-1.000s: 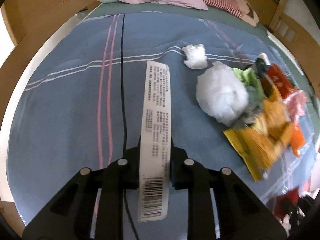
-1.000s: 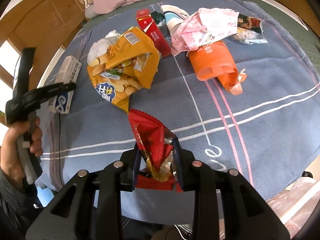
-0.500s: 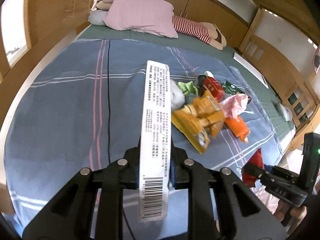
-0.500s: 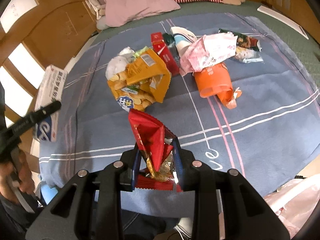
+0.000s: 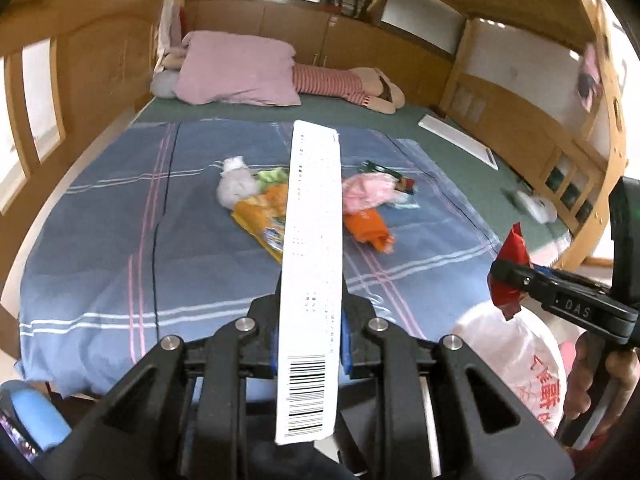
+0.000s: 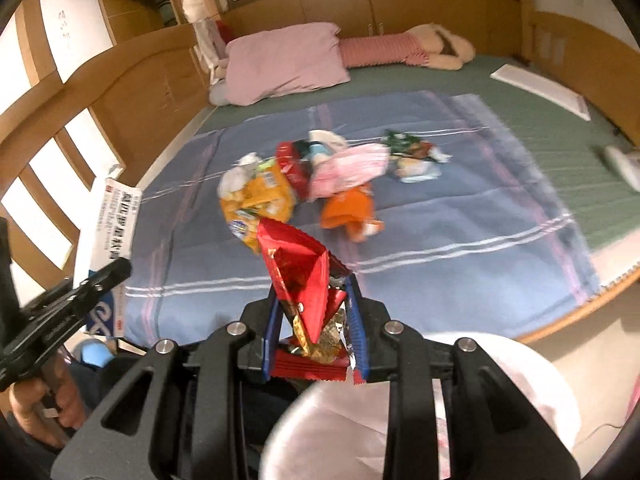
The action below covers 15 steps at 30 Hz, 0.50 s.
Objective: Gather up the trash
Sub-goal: 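Drop red chip bag into bin with right tool while left tool drops medicine box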
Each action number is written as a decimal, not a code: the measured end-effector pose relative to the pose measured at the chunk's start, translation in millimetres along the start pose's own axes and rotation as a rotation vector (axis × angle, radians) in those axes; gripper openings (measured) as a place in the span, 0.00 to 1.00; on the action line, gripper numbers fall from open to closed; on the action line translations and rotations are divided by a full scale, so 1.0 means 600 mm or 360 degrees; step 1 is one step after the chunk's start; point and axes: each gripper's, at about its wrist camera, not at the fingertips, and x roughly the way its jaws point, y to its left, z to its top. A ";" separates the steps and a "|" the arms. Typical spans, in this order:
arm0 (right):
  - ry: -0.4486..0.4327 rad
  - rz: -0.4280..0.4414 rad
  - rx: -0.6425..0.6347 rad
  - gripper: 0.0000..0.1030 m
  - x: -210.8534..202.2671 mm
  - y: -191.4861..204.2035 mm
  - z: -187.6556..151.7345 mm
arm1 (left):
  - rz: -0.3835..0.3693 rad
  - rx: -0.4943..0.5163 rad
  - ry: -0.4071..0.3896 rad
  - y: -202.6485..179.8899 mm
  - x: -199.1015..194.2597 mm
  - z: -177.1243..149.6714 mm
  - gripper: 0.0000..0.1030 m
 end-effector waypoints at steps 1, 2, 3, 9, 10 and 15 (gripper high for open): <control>-0.0003 -0.0015 -0.0003 0.30 -0.010 -0.011 -0.009 | 0.0006 0.0022 -0.0003 -0.018 -0.008 -0.004 0.21; -0.0004 -0.0025 -0.0003 0.30 -0.018 -0.021 -0.017 | 0.0011 0.0059 -0.0009 -0.043 -0.015 -0.008 0.21; -0.0004 -0.0034 -0.0001 0.30 -0.026 -0.032 -0.025 | 0.0009 0.0082 -0.0015 -0.059 -0.022 -0.014 0.21; 0.0031 -0.0071 0.0039 0.30 -0.057 -0.094 -0.079 | -0.0026 0.0261 -0.0041 -0.155 -0.048 -0.035 0.21; 0.0037 -0.0073 0.0043 0.30 -0.061 -0.100 -0.086 | -0.0036 0.0284 -0.0042 -0.169 -0.053 -0.040 0.21; 0.0132 -0.0046 0.0089 0.30 -0.062 -0.131 -0.127 | -0.0065 0.0377 -0.0040 -0.224 -0.069 -0.060 0.21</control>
